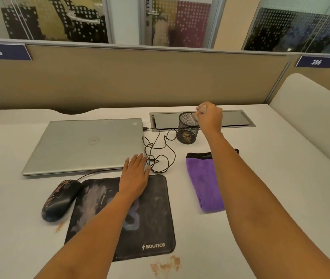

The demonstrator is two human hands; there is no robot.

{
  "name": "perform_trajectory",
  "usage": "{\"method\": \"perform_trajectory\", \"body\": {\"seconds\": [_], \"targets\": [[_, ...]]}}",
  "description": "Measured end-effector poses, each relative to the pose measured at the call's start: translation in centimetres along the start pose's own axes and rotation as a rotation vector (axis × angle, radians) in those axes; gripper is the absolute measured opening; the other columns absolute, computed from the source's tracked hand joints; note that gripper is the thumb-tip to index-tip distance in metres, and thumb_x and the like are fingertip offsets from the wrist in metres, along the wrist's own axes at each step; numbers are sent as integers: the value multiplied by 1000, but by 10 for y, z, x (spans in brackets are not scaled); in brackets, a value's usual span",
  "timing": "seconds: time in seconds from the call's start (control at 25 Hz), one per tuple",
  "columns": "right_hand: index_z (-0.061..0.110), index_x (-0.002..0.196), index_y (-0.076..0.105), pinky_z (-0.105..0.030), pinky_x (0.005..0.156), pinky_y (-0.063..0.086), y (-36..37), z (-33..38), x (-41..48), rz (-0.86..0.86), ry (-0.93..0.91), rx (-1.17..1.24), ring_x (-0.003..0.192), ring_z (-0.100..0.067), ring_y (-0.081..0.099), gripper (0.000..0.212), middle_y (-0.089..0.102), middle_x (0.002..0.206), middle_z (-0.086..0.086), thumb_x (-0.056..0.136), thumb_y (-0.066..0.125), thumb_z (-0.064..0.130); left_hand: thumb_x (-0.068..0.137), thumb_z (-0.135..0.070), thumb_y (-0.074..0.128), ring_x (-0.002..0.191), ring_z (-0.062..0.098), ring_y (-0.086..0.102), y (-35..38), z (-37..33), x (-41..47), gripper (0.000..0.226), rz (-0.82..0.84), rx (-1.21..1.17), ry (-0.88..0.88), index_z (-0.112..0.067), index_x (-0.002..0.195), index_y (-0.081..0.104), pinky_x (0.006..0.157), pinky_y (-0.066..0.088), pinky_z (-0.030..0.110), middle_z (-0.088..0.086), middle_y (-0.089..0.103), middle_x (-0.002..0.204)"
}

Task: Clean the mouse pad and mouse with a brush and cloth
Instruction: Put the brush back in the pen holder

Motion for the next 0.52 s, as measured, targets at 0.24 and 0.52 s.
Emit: {"method": "perform_trajectory", "body": {"seconds": [0.24, 0.52], "targets": [[5, 104, 68, -31, 77, 51, 31, -20, 29, 113, 88, -128, 100, -30, 64, 19, 67, 106, -16, 89, 57, 10, 82, -54, -11, 143, 15, 11, 12, -5, 3, 80, -34, 3, -55, -17, 146, 19, 115, -7, 30, 1, 20, 154], [2, 106, 67, -25, 72, 45, 49, -35, 41, 152, 104, -118, 98, -29, 64, 22, 67, 105, -17, 92, 53, 11, 77, -60, -27, 144, 12, 6, 20, -2, 4, 89, -23, -2, -59, -19, 147, 11, 115, -9, 28, -1, 13, 156]]}}
Point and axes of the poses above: each hand's wrist, its own x-axis towards the middle knuckle, its own y-axis out of the palm, z = x × y, the point moved 1 cm from there along x, towards the middle knuckle
